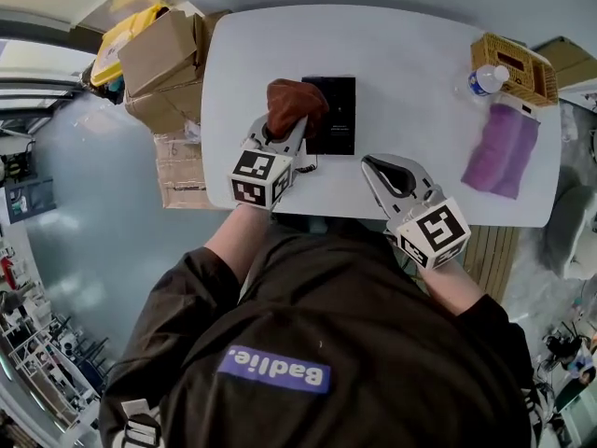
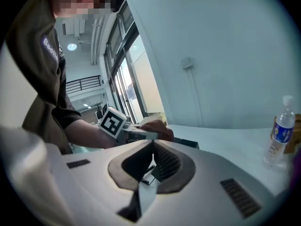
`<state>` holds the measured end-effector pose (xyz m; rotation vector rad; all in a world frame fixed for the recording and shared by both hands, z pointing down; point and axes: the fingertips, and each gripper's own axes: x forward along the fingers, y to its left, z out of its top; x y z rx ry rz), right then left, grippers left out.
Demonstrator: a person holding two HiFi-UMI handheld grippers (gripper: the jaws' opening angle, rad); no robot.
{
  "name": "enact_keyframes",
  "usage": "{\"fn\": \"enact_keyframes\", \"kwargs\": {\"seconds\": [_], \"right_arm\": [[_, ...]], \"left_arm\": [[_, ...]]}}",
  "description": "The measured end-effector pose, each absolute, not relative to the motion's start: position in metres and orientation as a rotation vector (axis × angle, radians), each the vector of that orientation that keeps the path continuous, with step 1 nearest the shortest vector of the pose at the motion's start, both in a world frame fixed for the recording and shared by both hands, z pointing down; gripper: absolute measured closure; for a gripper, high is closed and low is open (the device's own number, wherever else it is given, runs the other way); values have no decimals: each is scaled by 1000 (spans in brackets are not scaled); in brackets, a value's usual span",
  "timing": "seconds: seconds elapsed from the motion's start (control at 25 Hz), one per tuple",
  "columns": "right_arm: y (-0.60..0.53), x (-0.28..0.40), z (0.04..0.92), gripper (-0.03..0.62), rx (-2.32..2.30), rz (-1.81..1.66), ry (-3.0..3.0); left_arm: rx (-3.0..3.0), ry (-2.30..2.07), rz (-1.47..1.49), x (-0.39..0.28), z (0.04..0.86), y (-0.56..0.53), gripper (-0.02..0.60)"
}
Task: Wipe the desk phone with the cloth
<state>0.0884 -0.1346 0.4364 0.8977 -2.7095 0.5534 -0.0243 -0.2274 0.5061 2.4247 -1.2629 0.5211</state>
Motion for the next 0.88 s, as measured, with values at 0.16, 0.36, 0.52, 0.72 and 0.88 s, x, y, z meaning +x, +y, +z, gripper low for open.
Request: {"fn": "enact_keyframes", "kwargs": {"seconds": [0.16, 0.36, 0.52, 0.72, 0.88], "right_arm": [[-139, 94, 448, 563, 889, 593, -2684], [-133, 92, 457, 563, 863, 619, -2669], [-129, 95, 464, 563, 871, 638, -2647], [-122, 98, 468, 563, 887, 650, -2630], [-117, 99, 469, 563, 902, 656, -2618]], "left_arm": [[2415, -1271, 547, -18, 522, -253, 520], [2401, -1270, 589, -17, 541, -274, 520], [2388, -1254, 618, -15, 557, -275, 520], [2380, -1212, 652, -9, 576, -255, 521], [2372, -1174, 667, -7, 589, -235, 521]]}}
